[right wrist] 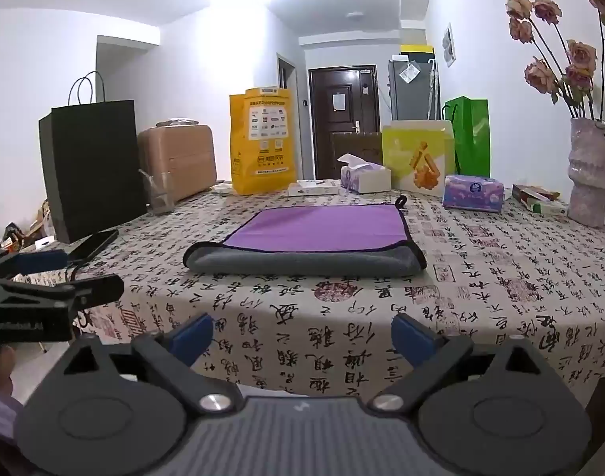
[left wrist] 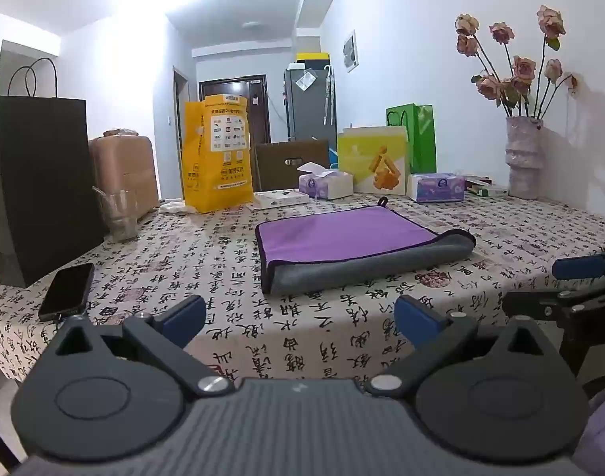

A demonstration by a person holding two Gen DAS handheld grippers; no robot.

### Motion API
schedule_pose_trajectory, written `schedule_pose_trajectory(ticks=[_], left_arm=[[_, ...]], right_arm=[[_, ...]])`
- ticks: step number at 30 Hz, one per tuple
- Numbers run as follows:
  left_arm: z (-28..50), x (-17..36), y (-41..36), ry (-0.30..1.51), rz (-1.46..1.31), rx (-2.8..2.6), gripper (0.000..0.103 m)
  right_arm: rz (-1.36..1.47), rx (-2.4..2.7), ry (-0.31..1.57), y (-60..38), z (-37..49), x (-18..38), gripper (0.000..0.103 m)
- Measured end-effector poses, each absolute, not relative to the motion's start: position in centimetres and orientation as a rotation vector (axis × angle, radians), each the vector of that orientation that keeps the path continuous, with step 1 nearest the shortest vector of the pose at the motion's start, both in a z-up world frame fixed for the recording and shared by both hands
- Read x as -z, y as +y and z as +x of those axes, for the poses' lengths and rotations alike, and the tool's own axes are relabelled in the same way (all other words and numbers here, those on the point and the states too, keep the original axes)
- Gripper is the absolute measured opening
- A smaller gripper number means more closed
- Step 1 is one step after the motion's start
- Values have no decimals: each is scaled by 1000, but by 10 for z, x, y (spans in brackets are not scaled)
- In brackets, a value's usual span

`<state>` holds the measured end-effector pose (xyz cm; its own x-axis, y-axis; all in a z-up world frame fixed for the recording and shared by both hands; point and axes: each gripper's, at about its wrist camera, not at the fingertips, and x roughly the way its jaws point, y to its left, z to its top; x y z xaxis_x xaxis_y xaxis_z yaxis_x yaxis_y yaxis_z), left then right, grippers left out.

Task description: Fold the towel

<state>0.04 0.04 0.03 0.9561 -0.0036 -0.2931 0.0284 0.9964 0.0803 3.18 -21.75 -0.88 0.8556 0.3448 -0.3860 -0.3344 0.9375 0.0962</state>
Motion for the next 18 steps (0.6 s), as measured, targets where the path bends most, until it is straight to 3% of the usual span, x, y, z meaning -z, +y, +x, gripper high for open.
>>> schedule_pose_trajectory(ticks=[18], left_arm=[[0,-3,1,310,76,20,103]], right_arm=[[31,-357,383,-218,32,8,97]])
